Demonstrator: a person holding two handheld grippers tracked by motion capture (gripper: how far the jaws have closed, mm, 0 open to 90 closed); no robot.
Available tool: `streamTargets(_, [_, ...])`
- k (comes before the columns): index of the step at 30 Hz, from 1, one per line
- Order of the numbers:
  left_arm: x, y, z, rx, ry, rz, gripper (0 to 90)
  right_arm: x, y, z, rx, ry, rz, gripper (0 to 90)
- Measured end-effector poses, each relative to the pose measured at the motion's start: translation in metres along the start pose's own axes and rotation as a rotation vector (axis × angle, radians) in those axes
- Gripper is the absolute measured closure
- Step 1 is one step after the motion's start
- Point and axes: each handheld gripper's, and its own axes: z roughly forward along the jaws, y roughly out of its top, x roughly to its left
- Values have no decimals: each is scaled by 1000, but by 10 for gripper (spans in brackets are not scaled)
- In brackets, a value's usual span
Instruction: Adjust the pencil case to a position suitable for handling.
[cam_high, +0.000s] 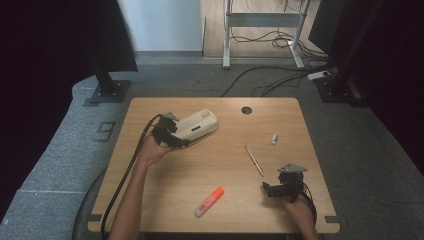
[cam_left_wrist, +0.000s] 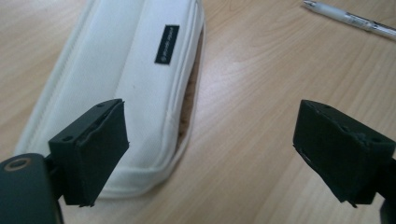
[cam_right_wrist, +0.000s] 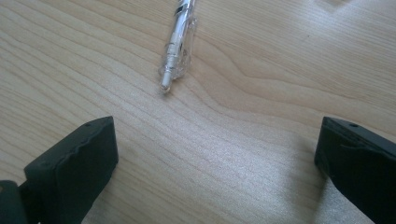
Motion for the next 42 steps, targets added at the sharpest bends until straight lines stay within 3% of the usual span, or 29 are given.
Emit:
streamTargets(9, [16, 7, 22, 28, -17, -12, 146, 0, 0, 0, 1, 0, 1, 0])
streamTargets(18, [31, 1, 46, 39, -33, -34, 222, 0, 0, 0, 0, 0, -1, 0])
streamTargets(24, [36, -3, 52, 42, -29, -42, 259, 0, 0, 0, 0, 0, -1, 0])
streamTargets(29, [36, -6, 54, 52, -2, -34, 319, 0, 0, 0, 0, 0, -1, 0])
streamTargets(36, [36, -13, 56, 21, 41, -42, 442, 0, 0, 0, 0, 0, 1, 0])
streamTargets(39, [32, -13, 57, 36, 73, -12, 465, 0, 0, 0, 0, 0, 0, 0])
streamTargets(42, [29, -14, 57, 42, 94, 8, 558, 0, 0, 0, 0, 0, 1, 0])
